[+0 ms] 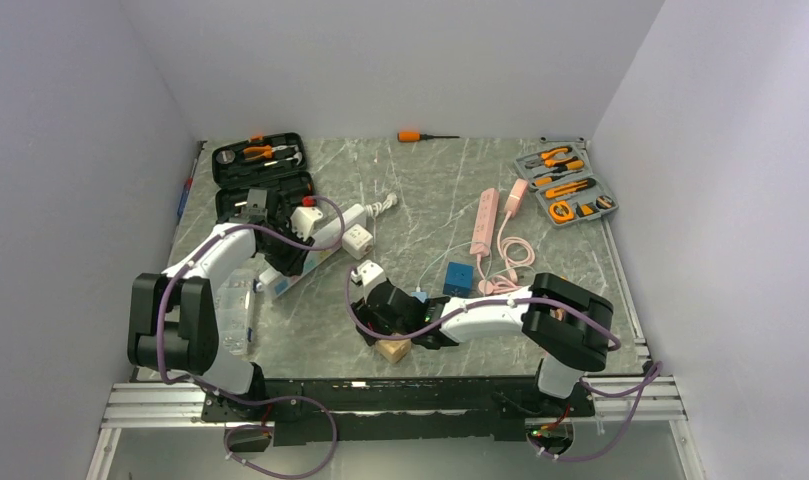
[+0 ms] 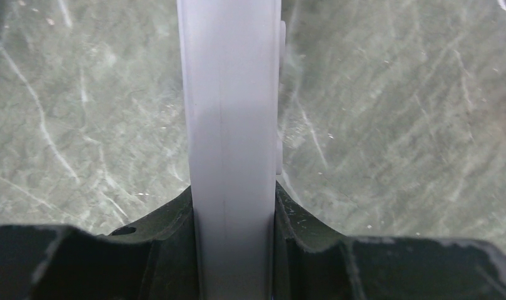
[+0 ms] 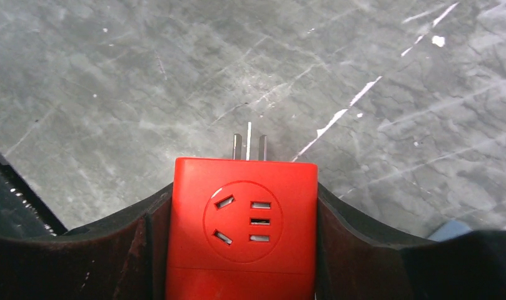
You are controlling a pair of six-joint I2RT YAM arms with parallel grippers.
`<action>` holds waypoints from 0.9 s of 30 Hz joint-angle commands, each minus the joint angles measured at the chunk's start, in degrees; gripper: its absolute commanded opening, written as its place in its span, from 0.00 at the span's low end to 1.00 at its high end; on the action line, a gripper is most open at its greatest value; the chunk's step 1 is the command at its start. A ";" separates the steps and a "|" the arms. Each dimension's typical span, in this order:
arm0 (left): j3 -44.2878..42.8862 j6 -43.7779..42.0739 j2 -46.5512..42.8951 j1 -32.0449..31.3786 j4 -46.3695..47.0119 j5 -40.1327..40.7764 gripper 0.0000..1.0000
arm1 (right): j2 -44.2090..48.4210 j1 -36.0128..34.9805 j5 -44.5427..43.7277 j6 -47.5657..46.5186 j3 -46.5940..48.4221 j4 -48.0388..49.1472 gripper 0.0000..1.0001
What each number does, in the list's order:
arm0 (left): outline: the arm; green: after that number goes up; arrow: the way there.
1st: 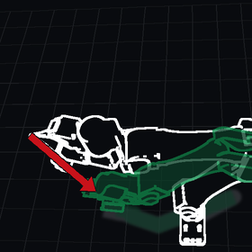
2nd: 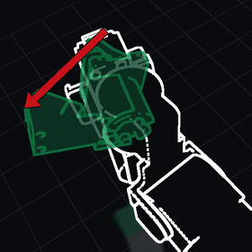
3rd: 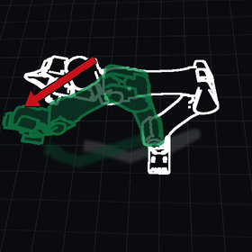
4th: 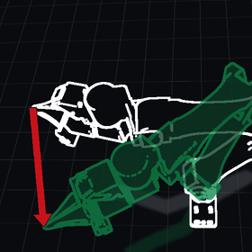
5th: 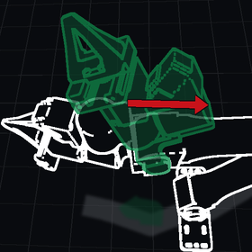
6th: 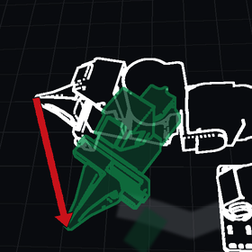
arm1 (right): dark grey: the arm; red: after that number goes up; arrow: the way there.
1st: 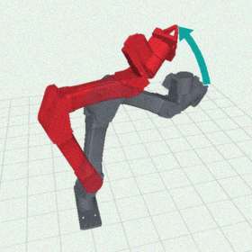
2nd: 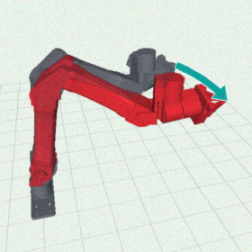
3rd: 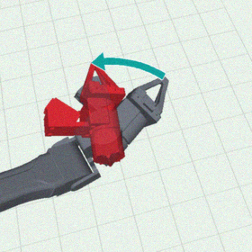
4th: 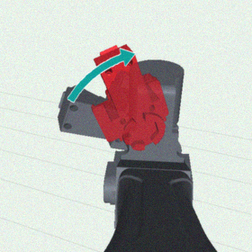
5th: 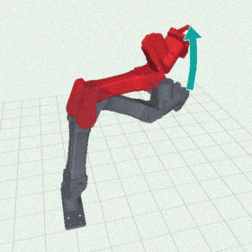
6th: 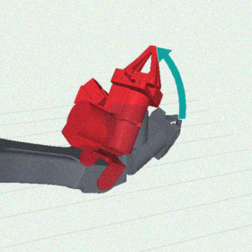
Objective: Pull the plug off the socket
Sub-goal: Place the plug at the center of the board.
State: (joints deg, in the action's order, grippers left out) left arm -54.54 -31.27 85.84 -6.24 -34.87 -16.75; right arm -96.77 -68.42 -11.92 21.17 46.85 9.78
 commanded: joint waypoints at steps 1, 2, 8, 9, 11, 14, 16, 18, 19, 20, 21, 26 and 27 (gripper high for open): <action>-2.26 -2.26 -3.57 -0.20 -5.07 -6.92 0.00 | 1.92 -0.19 -4.09 -1.30 1.18 -0.57 0.64; -2.23 -2.42 -3.74 -0.22 -5.62 -7.05 0.00 | 1.47 -0.22 -4.16 -1.40 1.77 -1.03 0.66; -1.39 -3.78 -5.13 -0.09 -7.54 -7.54 0.00 | 3.36 -0.22 -4.50 -1.50 2.38 -1.93 0.84; -1.16 -3.93 -5.34 -0.02 -7.42 -7.55 0.00 | 4.30 -0.19 -5.64 -2.12 2.90 -2.75 0.89; -1.19 -3.85 -5.36 0.15 -7.45 -7.91 0.00 | 6.34 0.32 -7.53 -3.64 4.27 -4.36 0.98; -1.40 -3.55 -5.11 0.27 -7.60 -8.48 0.00 | 9.63 2.50 -8.14 -5.50 5.87 -5.54 1.00; -1.36 -3.60 -5.36 0.26 -7.72 -9.00 0.00 | 12.02 5.27 -6.33 -5.56 6.13 -5.36 1.00; -1.06 -3.83 -5.95 0.26 -7.90 -9.46 0.00 | 13.71 9.68 -3.39 -4.66 5.79 -4.56 1.00; -0.88 -4.07 -6.28 0.26 -7.97 -9.75 0.00 | 14.22 11.41 -1.83 -4.12 5.47 -3.99 1.00; -0.72 -4.36 -6.66 0.33 -8.08 -10.05 0.00 | 14.51 13.09 -0.59 -3.81 5.23 -3.18 1.00; -0.59 -4.53 -6.97 0.35 -8.22 -10.17 0.00 | 14.44 14.41 0.61 -3.84 5.08 -2.42 1.00; -1.02 -5.08 -7.62 0.35 -9.17 -11.20 0.00 | 8.85 15.71 4.29 -6.11 9.11 -3.13 1.00; -1.18 -5.12 -7.62 0.35 -9.36 -11.44 0.00 | 7.35 15.75 4.76 -6.32 10.08 -3.28 1.00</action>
State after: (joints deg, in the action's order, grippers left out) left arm -54.54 -34.72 81.17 -6.07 -44.82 -22.24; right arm -85.08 -51.88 -11.88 16.69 52.38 6.02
